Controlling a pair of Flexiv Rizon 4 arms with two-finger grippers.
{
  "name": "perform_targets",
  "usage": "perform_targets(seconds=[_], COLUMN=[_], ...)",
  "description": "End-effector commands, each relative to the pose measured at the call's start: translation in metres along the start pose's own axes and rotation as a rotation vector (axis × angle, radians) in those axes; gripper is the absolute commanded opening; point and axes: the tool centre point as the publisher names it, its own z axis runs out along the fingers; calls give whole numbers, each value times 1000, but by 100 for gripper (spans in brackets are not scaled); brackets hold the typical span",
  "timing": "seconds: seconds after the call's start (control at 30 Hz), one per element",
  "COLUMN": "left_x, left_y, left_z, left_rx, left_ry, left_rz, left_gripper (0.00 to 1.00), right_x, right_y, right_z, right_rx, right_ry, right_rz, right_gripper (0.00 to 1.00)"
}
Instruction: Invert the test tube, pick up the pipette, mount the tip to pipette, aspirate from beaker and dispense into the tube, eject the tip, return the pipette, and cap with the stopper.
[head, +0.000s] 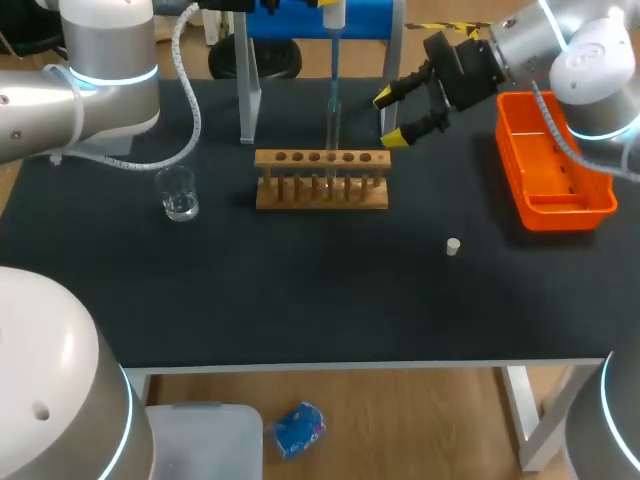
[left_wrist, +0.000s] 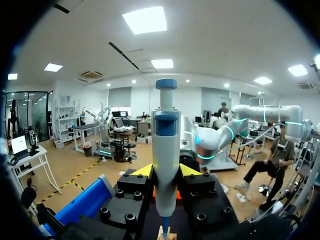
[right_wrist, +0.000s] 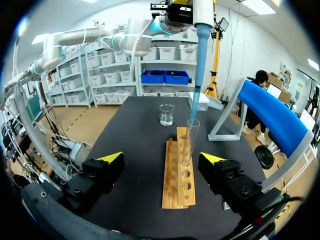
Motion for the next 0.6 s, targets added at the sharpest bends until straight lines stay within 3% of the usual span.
perform_targets(seconds=[0.03,0.4,0.6], left_x=[3,18,38], left_y=[-10,-44,-61], left_z=[1,-3,-2], left_rx=[-6,-39,-36], left_ry=[-11,-42,-47], left_rz=[7,31,47], left_gripper=[0,0,0], right_x=[0,0,0], right_y=[0,0,0], right_z=[0,0,0], right_rx=[1,1,1], right_ry=[0,0,0], right_rz=[0,0,0], right_gripper=[100,100,100])
